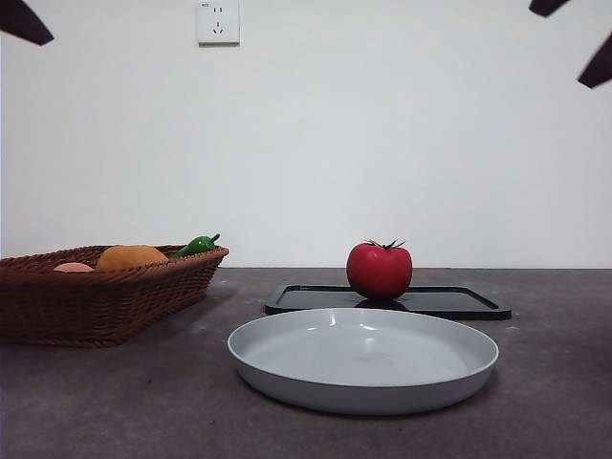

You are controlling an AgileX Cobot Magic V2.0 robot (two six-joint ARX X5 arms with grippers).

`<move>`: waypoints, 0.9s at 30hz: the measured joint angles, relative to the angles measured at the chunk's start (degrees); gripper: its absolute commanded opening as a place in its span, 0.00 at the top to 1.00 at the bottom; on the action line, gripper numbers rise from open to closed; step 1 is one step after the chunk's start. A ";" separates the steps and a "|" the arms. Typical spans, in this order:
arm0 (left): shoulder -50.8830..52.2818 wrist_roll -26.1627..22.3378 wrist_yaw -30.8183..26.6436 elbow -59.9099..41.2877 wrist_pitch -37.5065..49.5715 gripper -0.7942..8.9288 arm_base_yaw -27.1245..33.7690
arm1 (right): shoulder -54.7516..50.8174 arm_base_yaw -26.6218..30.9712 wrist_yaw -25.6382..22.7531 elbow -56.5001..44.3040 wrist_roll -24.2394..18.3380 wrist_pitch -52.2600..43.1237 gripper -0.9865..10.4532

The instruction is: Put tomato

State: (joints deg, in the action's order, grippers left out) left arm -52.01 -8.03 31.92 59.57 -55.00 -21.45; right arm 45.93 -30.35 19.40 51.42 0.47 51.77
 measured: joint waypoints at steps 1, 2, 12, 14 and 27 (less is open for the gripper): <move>0.00 0.00 0.02 0.00 0.00 0.79 0.00 | 0.00 0.00 0.00 0.00 0.00 -0.17 0.80; 0.00 0.00 0.00 0.00 -0.02 0.85 0.00 | 0.00 0.00 0.00 0.00 0.00 -0.42 0.85; 0.00 0.00 0.02 0.02 -0.02 0.91 0.00 | 0.00 0.00 0.00 0.00 0.00 -2.27 0.91; 0.00 0.00 0.02 0.02 -0.02 0.91 0.00 | 0.00 0.00 0.00 0.00 0.02 -2.36 0.91; 0.00 0.00 0.02 0.00 -0.02 0.91 0.00 | 0.00 0.00 0.00 0.00 0.02 -2.36 0.91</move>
State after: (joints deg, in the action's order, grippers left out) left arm -52.01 -8.03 31.94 59.57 -55.02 -21.45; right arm 45.93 -30.35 19.40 51.42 0.49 49.41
